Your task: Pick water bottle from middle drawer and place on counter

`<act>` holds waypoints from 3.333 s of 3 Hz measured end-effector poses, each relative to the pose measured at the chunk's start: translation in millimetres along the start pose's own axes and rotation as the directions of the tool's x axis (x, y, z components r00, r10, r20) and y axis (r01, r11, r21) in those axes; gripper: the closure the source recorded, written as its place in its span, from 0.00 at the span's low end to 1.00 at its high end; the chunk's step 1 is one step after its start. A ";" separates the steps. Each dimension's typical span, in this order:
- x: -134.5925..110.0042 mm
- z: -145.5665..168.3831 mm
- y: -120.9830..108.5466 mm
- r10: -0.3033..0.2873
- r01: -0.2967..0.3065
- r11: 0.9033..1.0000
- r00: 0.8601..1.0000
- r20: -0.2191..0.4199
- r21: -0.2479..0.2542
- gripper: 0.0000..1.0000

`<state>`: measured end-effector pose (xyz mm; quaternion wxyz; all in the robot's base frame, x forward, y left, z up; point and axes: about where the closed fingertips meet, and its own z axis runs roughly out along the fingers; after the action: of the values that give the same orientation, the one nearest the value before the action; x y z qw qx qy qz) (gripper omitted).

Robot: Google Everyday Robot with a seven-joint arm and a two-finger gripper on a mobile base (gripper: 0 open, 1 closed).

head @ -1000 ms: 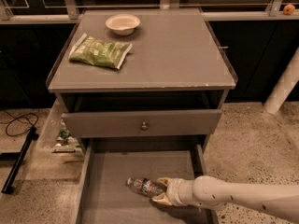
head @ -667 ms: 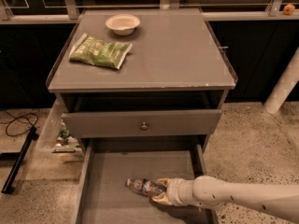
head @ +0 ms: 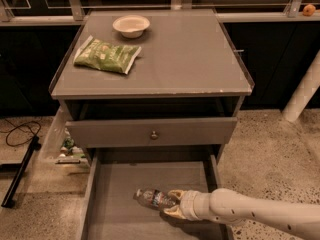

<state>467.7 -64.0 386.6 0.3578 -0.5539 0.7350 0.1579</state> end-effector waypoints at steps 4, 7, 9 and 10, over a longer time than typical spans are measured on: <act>-72.3 -153.5 -59.6 -0.113 0.094 0.978 0.989 0.092 0.187 1.00; -158.6 -270.9 -106.4 -0.236 0.228 0.953 0.971 0.020 0.198 1.00; -199.9 -299.9 -101.7 -0.307 0.295 0.926 0.952 0.013 0.236 1.00; -254.7 -326.5 -100.4 -0.402 0.382 0.896 0.914 0.052 0.227 1.00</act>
Offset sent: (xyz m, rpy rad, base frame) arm 0.0041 -0.0591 0.1313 0.0751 -0.1996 -0.0633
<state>479.4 -124.3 808.3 0.4745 -0.6410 0.6026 0.0300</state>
